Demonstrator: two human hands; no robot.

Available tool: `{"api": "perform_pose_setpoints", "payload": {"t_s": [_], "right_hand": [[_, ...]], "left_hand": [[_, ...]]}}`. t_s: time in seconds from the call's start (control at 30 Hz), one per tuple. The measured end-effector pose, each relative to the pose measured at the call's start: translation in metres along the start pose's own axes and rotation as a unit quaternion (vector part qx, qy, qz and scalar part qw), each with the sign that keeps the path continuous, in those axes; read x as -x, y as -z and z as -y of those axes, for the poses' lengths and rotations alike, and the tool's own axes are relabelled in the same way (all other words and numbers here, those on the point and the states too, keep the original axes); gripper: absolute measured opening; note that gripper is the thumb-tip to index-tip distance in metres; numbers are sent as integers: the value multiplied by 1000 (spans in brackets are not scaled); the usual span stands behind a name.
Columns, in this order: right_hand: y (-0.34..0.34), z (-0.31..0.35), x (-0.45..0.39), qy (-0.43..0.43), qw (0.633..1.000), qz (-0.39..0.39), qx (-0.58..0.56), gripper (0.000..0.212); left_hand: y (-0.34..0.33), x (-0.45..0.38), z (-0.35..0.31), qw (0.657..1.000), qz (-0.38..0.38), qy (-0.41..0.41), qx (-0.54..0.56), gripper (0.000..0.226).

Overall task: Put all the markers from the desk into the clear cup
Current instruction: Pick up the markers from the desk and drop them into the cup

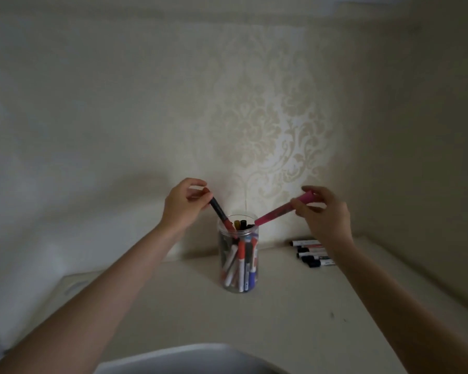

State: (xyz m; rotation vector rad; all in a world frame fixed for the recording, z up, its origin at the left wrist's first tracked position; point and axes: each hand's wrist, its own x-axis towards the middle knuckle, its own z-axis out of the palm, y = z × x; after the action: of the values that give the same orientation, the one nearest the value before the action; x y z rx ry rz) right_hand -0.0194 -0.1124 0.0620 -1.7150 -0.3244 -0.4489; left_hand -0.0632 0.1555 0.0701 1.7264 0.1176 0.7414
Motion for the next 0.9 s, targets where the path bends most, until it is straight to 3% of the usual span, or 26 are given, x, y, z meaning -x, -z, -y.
{"api": "perform_pose_setpoints", "payload": {"t_s": [0.3,0.47,0.63,0.77,0.9], "right_hand": [[-39,27,-22,66,998,8,13,33],[-66,14,-22,61,995,69,31,33],[-87,4,-16,77,986,119,93,30],[-99,-1,-14,143,966,125,176,25],[-109,-4,-15,212,927,81,299,26]], "left_hand": [[4,-23,8,992,25,-87,-93,21],[-12,-18,19,969,130,-103,-181,16],[-17,-9,28,948,174,-111,-242,9],[-10,-9,39,917,170,-134,-335,33],[-7,-12,42,902,187,-135,-365,49]]}}
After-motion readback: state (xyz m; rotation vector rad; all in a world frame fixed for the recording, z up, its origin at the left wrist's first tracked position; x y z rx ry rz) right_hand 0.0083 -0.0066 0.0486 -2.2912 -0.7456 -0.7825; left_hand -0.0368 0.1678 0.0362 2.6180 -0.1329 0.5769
